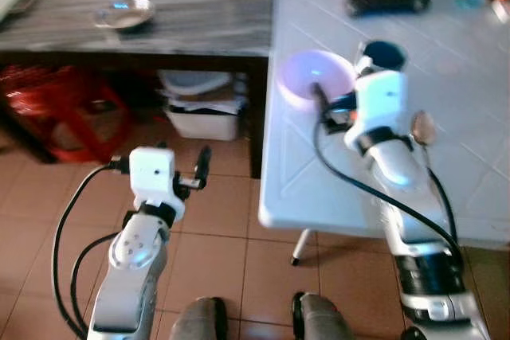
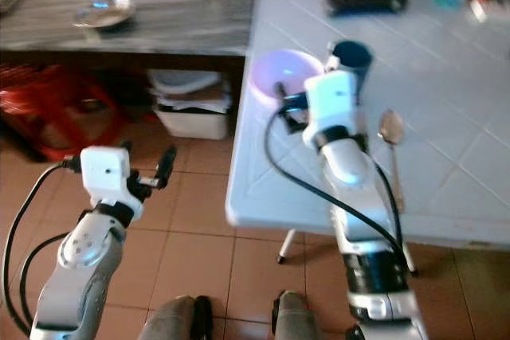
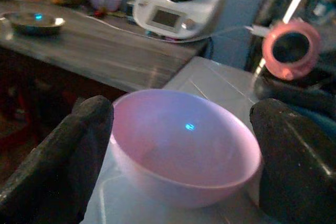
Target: Setting the table
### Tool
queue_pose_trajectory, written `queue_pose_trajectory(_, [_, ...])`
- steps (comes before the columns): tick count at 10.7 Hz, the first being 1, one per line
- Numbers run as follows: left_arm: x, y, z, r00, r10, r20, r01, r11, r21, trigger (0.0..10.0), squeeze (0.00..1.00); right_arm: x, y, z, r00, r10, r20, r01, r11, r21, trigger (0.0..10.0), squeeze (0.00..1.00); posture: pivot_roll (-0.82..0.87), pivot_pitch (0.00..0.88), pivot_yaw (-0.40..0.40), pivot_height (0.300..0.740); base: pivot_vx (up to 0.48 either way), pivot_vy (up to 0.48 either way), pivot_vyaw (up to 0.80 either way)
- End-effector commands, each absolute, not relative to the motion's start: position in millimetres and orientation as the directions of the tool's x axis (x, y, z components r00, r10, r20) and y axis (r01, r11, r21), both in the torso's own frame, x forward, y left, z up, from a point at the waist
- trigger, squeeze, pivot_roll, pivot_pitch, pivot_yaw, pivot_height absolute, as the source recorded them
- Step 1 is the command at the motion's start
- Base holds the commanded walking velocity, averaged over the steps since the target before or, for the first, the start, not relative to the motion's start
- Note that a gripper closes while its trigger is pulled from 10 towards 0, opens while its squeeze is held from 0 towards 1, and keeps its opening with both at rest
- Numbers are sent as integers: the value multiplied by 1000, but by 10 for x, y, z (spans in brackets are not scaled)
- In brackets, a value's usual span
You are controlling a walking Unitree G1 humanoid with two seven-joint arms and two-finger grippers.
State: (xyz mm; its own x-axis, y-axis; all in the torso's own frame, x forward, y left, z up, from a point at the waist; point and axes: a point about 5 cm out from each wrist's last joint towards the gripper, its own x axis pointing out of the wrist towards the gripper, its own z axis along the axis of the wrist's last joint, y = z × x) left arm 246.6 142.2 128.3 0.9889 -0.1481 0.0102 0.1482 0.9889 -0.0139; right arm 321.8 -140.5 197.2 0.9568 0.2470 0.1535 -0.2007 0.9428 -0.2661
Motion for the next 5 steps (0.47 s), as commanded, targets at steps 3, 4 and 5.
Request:
queue_pose_trajectory(3, [2438, 1422, 1267, 988, -155, -9, 155, 988, -20, 10000, 0, 3350, -1396, 1946, 944, 323, 74, -283, 901, -328, 10000, 345, -56, 177, 42, 740, 0, 0, 0])
queue_pose_trajectory(4, [2433, 1414, 1249, 986, -165, -23, 165, 986, -24, 10000, 0, 3412, -1401, 1973, 938, 343, 58, -297, 877, -378, 10000, 0, -55, 181, 43, 740, 0, 0, 0])
queue_pose_trajectory(5, [2412, 1395, 1224, 982, -183, -39, 182, 983, -31, 10000, 0, 3498, -1412, 2000, 930, 365, 29, -315, 838, -446, 10000, 0, -52, 188, 43, 740, 0, 0, 0])
